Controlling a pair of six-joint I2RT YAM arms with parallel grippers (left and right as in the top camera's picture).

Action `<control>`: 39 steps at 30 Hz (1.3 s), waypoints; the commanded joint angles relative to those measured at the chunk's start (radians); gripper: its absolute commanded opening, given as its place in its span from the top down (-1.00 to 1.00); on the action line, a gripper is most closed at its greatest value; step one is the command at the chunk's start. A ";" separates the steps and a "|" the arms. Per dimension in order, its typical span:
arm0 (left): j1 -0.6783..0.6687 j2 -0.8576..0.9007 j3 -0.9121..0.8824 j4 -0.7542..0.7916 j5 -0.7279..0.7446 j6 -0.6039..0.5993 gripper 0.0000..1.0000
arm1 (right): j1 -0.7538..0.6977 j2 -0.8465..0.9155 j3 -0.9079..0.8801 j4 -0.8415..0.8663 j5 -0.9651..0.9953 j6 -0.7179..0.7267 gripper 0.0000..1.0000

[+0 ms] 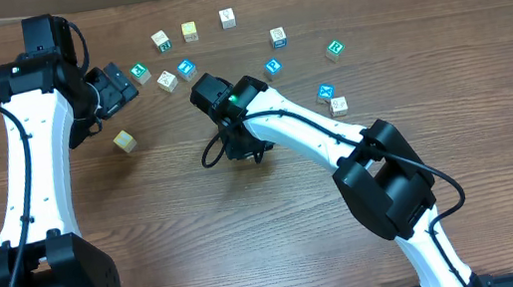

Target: Form a tower

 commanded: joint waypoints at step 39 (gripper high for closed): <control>-0.002 0.012 0.000 -0.002 -0.006 0.019 -1.00 | -0.008 -0.012 -0.037 0.080 -0.001 -0.001 -0.53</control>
